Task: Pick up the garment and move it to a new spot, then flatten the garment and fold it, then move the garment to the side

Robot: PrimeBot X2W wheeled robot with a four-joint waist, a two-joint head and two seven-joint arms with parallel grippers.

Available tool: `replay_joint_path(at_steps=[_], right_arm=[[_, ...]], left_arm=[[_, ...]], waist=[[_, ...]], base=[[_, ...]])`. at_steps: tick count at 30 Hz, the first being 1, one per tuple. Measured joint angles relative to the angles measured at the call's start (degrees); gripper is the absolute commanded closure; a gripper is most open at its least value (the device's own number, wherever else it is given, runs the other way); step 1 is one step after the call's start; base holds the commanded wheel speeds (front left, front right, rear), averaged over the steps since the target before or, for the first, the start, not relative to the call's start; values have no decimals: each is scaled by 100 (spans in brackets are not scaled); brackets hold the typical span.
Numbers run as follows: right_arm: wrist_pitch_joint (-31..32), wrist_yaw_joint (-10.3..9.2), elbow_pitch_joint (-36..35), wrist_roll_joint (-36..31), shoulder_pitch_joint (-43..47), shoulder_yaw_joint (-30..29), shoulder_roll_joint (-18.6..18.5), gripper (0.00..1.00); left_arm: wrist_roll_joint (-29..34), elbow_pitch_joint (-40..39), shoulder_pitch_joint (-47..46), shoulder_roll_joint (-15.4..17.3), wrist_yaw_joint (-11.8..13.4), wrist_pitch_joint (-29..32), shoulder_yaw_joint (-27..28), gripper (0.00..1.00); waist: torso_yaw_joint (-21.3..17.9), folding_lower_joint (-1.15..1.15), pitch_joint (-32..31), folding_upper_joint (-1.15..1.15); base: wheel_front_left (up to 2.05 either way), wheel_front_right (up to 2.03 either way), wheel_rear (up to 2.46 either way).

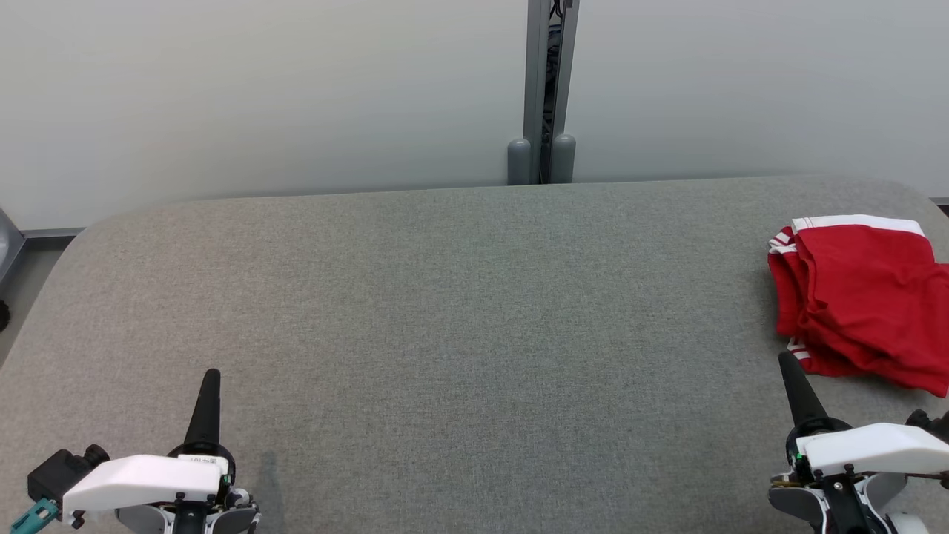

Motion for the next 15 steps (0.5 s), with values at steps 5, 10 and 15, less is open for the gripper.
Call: replay_joint_path(at_steps=[5, 10, 15], right_arm=[[64, 0, 2, 261, -67, -40, -1, 100], [123, 0, 8, 512, -74, -101, 0, 100], [203, 0, 16, 754, -118, -140, -1, 100]], left_arm=[[-247, 11, -85, 2, -35, 77, 53, 100], [-472, 19, -104, 2, -62, 144, 102, 100], [-695, 24, -156, 3, -90, 198, 147, 100]], waist=[[-2, 0, 14, 0], [-3, 0, 29, 0], [-5, 0, 43, 0]], base=[[0, 0, 0], [0, 0, 0], [0, 0, 0]])
